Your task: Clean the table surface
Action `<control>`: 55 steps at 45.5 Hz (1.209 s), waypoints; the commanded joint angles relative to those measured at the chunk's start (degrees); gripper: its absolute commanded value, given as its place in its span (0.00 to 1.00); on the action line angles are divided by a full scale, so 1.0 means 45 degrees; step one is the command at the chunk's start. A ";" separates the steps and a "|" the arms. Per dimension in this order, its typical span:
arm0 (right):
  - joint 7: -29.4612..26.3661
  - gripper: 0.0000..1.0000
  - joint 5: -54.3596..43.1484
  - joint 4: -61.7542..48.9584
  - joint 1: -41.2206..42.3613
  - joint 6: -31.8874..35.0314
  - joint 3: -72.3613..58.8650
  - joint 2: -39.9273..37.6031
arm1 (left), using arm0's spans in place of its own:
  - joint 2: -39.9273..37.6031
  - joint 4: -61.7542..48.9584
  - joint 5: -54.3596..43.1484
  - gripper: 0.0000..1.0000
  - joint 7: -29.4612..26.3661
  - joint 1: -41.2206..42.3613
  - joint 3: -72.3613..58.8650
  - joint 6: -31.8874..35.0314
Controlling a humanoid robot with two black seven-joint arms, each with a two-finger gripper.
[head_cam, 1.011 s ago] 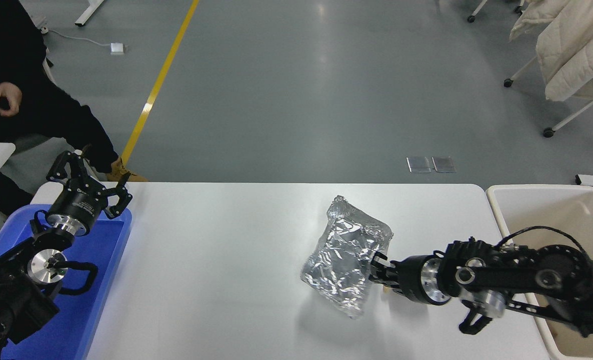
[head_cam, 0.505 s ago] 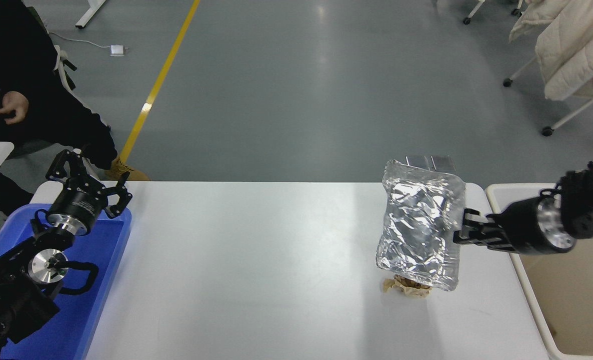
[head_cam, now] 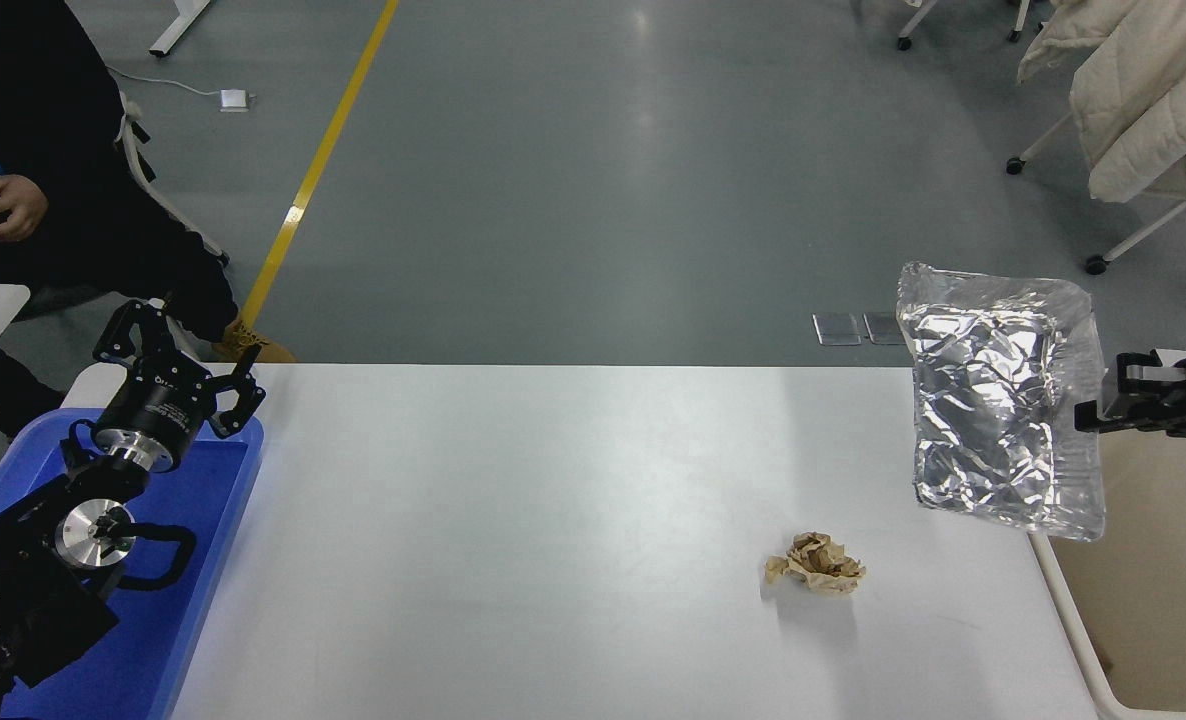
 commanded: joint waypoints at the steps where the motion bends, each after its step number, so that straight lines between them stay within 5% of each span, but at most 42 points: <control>1: 0.0005 0.00 -0.0351 -0.1861 -0.0205 0.0384 0.0228 -0.0230 | 0.0000 0.0000 0.0000 1.00 0.0003 -0.0001 0.0000 0.0000; 14: 0.0064 0.00 0.0136 -0.5650 -0.3270 -0.2094 0.0267 0.1526 | 0.0000 0.0000 0.0000 1.00 0.0003 -0.0001 0.0000 0.0020; 23: 0.0083 0.00 0.2556 -0.9143 -0.6472 -0.4556 0.0676 0.4181 | 0.0000 0.0000 0.0000 1.00 0.0003 -0.0001 0.0000 0.0020; 37: 0.0200 0.00 0.3399 -1.5081 -1.0809 -0.5788 0.3311 0.7834 | 0.0000 0.0000 0.0000 1.00 0.0003 -0.0001 0.0000 0.0020; 47: 0.0200 0.00 0.3419 -2.0043 -1.2276 -0.6529 0.4446 1.1037 | 0.0000 0.0000 0.0000 1.00 0.0003 -0.0001 0.0000 0.0020; 55: 0.0200 0.00 0.4160 -2.0906 -1.2842 -0.8267 0.4447 1.2016 | 0.0000 0.0000 0.0000 1.00 0.0003 -0.0001 0.0000 0.0020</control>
